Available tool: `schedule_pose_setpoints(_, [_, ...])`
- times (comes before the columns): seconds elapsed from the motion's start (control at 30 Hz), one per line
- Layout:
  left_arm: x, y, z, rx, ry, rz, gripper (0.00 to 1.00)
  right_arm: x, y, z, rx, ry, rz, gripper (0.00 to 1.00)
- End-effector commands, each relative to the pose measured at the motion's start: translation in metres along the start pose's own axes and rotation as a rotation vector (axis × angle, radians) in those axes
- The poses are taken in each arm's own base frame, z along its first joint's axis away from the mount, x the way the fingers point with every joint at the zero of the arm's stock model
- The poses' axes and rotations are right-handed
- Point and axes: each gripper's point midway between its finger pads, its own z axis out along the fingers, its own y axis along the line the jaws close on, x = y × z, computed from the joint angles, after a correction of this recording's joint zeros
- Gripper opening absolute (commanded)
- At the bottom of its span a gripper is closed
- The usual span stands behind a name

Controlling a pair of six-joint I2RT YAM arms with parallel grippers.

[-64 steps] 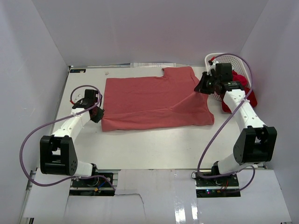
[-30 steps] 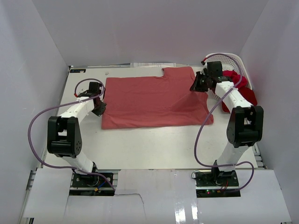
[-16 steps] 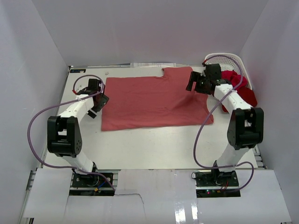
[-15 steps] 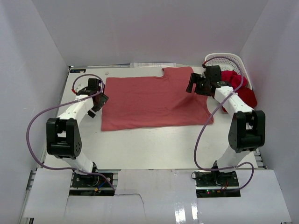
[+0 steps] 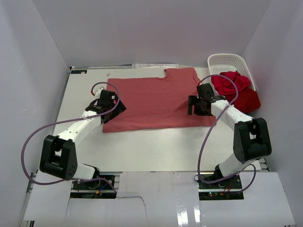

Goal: Fold and stack the t-shirts
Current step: Fold the flattened tshirt in 1/3 of the way

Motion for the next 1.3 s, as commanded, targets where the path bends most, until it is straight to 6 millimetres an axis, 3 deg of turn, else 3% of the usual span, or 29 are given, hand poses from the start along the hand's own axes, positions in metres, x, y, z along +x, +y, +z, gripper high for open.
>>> schedule_pose_setpoints(0.0, [0.006, -0.029, 0.007, 0.135, 0.004, 0.057, 0.98, 0.006, -0.02, 0.013, 0.123, 0.049, -0.022, 0.84])
schedule_pose_setpoints(0.23, [0.02, -0.034, 0.039, 0.109, 0.048, 0.109, 0.98, 0.001, -0.004, 0.045, 0.072, 0.106, -0.029, 0.71])
schedule_pose_setpoints(0.3, [0.031, -0.032, 0.048, 0.089, 0.073, 0.128, 0.98, 0.009, 0.0, 0.055, 0.05, 0.143, -0.03, 0.71])
schedule_pose_setpoints(0.43, [0.049, -0.015, 0.058, 0.032, 0.103, 0.135, 0.98, 0.042, 0.001, 0.06, 0.037, 0.236, -0.034, 0.73])
schedule_pose_setpoints(0.6, [0.065, 0.018, 0.064, -0.067, 0.117, 0.143, 0.98, 0.069, -0.012, 0.048, 0.086, 0.26, -0.028, 0.77])
schedule_pose_setpoints(0.7, [0.068, 0.032, 0.061, -0.114, 0.109, 0.142, 0.98, 0.076, -0.017, 0.042, 0.106, 0.272, -0.024, 0.78])
schedule_pose_setpoints(0.93, [0.071, 0.065, 0.046, -0.236, 0.102, 0.147, 0.98, 0.116, -0.023, 0.025, 0.138, 0.352, -0.001, 0.81])
schedule_pose_setpoints(1.17, [0.082, 0.083, 0.021, -0.224, 0.113, 0.126, 0.98, 0.142, -0.03, 0.001, 0.178, 0.393, -0.009, 0.83])
schedule_pose_setpoints(1.27, [0.085, 0.082, 0.012, -0.187, 0.121, 0.12, 0.98, 0.151, -0.03, -0.01, 0.189, 0.407, -0.019, 0.84])
